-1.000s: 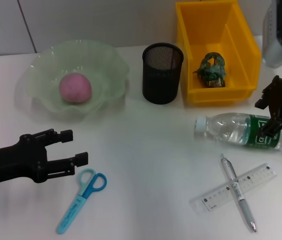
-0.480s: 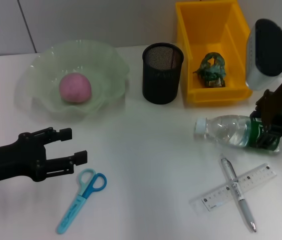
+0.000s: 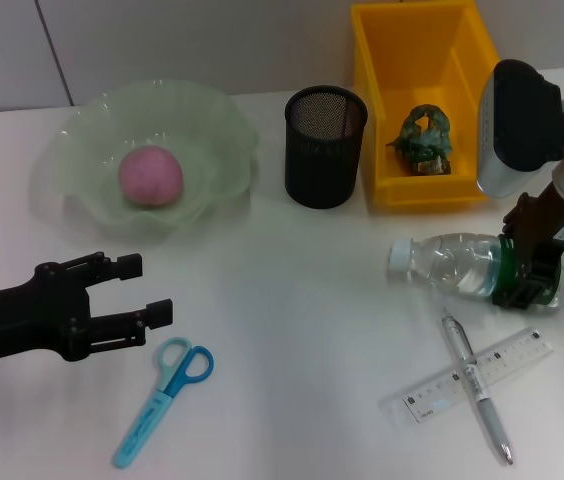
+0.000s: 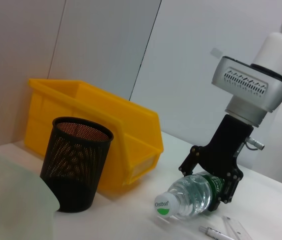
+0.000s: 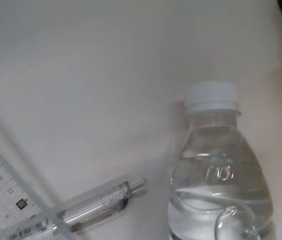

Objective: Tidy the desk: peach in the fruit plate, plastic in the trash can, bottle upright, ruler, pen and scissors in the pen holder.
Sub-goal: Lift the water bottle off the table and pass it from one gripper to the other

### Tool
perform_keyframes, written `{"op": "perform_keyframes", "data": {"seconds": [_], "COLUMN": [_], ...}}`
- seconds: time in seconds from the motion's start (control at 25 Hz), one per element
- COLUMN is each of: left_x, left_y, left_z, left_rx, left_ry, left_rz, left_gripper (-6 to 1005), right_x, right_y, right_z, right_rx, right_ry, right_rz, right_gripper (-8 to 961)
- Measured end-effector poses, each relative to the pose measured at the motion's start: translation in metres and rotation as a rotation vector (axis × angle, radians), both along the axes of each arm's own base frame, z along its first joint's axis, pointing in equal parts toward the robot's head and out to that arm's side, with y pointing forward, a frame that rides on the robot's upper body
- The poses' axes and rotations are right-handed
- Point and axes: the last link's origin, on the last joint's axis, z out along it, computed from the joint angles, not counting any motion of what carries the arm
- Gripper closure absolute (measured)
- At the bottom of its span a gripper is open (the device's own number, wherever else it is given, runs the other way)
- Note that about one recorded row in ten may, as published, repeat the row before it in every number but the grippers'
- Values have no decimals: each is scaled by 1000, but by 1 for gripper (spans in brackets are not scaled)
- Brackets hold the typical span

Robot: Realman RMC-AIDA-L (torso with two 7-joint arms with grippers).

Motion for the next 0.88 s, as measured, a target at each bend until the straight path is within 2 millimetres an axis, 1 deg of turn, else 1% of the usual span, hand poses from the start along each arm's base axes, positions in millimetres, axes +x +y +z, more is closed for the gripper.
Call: {"op": "perform_keyframes", "data": {"seconds": [0.52,0.88], "left_x": [1,1], "left_y": [1,1], "left_z": [1,1], "left_rx": [1,-1], "left_ry": [2,0], "left_rz": [-4,-3], "left_gripper": [157,157], "right_x": [4,5], "right_y": [0,0], "right_z": [-5,-4], "right_rx": [5,13], "right_ry": [-1,2], "right_rz": [-4,-2], "right_gripper": [202,203]}}
